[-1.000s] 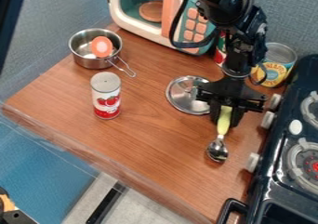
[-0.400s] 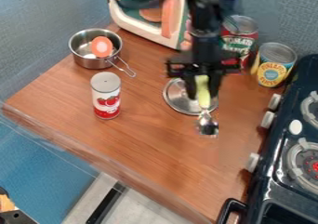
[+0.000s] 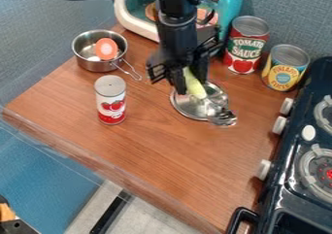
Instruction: Move the spoon into the bottom middle of the table
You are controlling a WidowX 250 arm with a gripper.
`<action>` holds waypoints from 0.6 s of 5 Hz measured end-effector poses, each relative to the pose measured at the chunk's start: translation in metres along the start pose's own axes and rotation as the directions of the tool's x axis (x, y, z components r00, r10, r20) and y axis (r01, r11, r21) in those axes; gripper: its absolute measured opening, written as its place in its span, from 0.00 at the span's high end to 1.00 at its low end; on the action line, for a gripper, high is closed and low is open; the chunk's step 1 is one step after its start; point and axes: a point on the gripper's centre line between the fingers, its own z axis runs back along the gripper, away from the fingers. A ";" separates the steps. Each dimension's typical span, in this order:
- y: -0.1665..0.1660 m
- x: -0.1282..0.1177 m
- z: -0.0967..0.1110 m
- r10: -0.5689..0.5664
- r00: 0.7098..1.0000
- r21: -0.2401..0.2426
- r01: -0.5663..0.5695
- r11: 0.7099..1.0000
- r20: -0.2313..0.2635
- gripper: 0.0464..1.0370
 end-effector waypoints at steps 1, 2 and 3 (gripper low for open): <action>0.012 -0.010 -0.013 0.172 0.985 -0.028 -0.173 0.985 -0.024 0.65; 0.017 -0.011 -0.029 0.260 0.966 -0.011 -0.260 0.966 -0.008 0.65; 0.028 -0.016 -0.051 0.289 0.957 0.065 -0.289 0.955 0.021 0.65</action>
